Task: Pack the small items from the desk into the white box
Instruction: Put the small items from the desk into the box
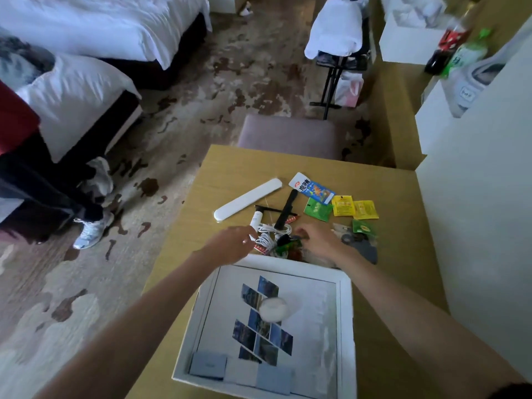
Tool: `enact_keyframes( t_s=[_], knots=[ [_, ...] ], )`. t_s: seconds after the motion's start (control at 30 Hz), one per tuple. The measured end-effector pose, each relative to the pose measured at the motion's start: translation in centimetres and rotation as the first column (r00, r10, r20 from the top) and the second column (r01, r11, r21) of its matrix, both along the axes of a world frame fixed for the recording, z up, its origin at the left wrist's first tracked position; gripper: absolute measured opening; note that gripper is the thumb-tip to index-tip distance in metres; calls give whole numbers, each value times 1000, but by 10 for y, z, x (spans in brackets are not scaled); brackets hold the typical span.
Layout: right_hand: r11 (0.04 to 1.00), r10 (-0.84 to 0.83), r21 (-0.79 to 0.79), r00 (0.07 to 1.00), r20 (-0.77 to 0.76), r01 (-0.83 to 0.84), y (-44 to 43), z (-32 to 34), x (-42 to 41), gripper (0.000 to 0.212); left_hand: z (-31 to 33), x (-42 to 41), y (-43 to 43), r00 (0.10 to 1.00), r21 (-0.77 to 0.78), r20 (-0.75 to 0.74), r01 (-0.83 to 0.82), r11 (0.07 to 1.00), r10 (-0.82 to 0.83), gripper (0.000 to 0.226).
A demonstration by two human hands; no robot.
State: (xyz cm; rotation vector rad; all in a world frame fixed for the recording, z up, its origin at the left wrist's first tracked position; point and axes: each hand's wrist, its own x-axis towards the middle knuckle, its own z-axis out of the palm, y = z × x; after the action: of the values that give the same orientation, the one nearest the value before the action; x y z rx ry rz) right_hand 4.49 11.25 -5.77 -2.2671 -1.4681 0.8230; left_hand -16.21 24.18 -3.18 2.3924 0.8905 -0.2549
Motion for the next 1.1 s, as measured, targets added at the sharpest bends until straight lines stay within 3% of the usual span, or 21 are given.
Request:
enact_keyframes(
  t_s=[0.1, 0.23, 0.43, 0.57, 0.67, 0.73, 0.87, 1.0, 1.1],
  knots=[
    [992, 109, -76, 983, 150, -98, 7, -18, 0, 48, -17, 6, 19, 998, -25, -68, 12, 1000, -14, 27],
    [977, 215, -72, 920, 328, -202, 17, -27, 1, 49, -36, 17, 43, 995, -97, -90, -54, 994, 45, 30],
    [961, 185, -249, 946, 267, -118, 18, -27, 4, 44, -64, 50, 67, 985, -113, -150, -109, 988, 92, 42],
    [968, 112, -246, 959, 262, -45, 13, -24, 1, 41, -79, 71, 67, 978, -57, -189, -97, 994, 85, 75],
    [974, 43, -228, 977, 208, 6, 7, -18, -1, 40, -83, 79, 67, 973, -49, -187, -145, 988, 133, 83],
    [980, 1, -196, 986, 165, 31, 2, -15, -1, 39, -84, 80, 67, 970, -50, -184, -171, 984, 159, 76],
    [988, -81, -123, 993, 90, 92, -3, -7, 0, 38, -80, 70, 66, 968, -196, -149, -231, 953, 204, 42],
    [993, -57, -97, 997, 43, 61, -10, -4, 1, 31, -69, 52, 70, 974, -177, -84, -223, 959, 211, 44],
    [995, -85, -54, 996, -2, 85, -20, -1, 2, 27, -54, 30, 64, 964, -148, 112, -225, 963, 242, 47]
  ],
)
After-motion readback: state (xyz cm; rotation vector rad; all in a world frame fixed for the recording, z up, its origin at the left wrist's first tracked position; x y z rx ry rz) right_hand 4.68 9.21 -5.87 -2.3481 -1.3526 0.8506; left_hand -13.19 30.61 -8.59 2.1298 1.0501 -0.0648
